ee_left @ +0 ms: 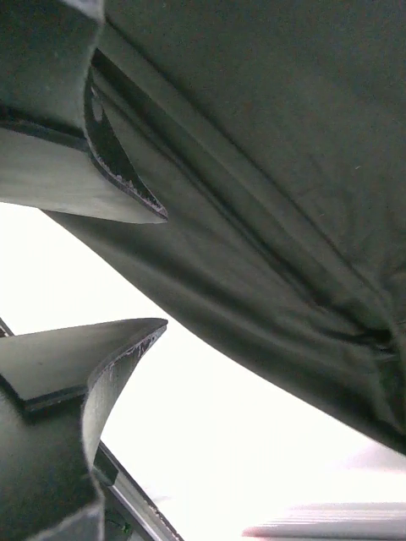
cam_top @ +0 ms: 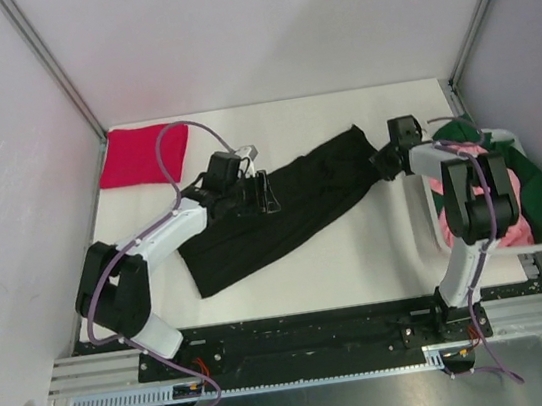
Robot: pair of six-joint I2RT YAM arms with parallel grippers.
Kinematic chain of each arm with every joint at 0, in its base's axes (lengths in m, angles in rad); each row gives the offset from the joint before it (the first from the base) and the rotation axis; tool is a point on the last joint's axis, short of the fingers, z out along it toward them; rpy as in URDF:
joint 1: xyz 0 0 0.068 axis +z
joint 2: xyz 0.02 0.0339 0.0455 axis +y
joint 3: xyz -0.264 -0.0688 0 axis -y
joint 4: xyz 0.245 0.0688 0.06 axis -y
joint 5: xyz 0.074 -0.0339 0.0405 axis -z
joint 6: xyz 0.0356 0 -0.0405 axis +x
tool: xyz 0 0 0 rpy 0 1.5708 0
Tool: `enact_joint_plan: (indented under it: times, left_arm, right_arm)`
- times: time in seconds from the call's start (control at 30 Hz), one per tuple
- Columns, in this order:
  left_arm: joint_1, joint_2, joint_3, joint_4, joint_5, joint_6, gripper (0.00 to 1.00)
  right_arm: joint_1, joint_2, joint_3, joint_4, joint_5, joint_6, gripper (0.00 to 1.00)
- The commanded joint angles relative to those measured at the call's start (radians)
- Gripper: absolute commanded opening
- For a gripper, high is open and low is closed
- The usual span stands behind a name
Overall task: Fold and stack the t-shirts
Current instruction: Rotate the tshirt 85 degrees
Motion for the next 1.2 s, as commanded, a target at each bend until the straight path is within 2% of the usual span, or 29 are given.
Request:
enact_joint_plan:
  times: [0.0,0.1,0.3,0.47,0.8,0.97,1.17]
  left_arm:
    - [0.005,-0.067,-0.020,-0.019,-0.028,0.043,0.54]
    - [0.005,-0.073,-0.032,-0.042,-0.059,0.046,0.54]
    - [0.011,-0.079,-0.040,-0.087,-0.110,0.047,0.53]
    - [0.015,-0.084,-0.055,-0.110,-0.127,0.043,0.54]
    - [0.030,-0.098,-0.093,-0.174,-0.161,0.058,0.53]
    - [0.040,-0.114,-0.118,-0.198,-0.184,0.063,0.52]
    - [0.040,-0.102,-0.139,-0.214,-0.182,0.073,0.50]
  right_arm:
    - [0.023,0.143,0.121,0.007,-0.110,-0.071,0.38]
    - [0.040,0.214,0.226,-0.021,-0.100,-0.110,0.39]
    - [0.088,0.330,0.507,-0.198,0.023,-0.234,0.40]
    - [0.105,0.391,0.668,-0.274,0.060,-0.315,0.41]
    - [0.129,0.463,0.856,-0.346,0.078,-0.399,0.46]
    - [0.135,0.483,0.876,-0.375,0.071,-0.400,0.45]
    - [0.127,0.351,0.710,-0.369,0.101,-0.400,0.47]
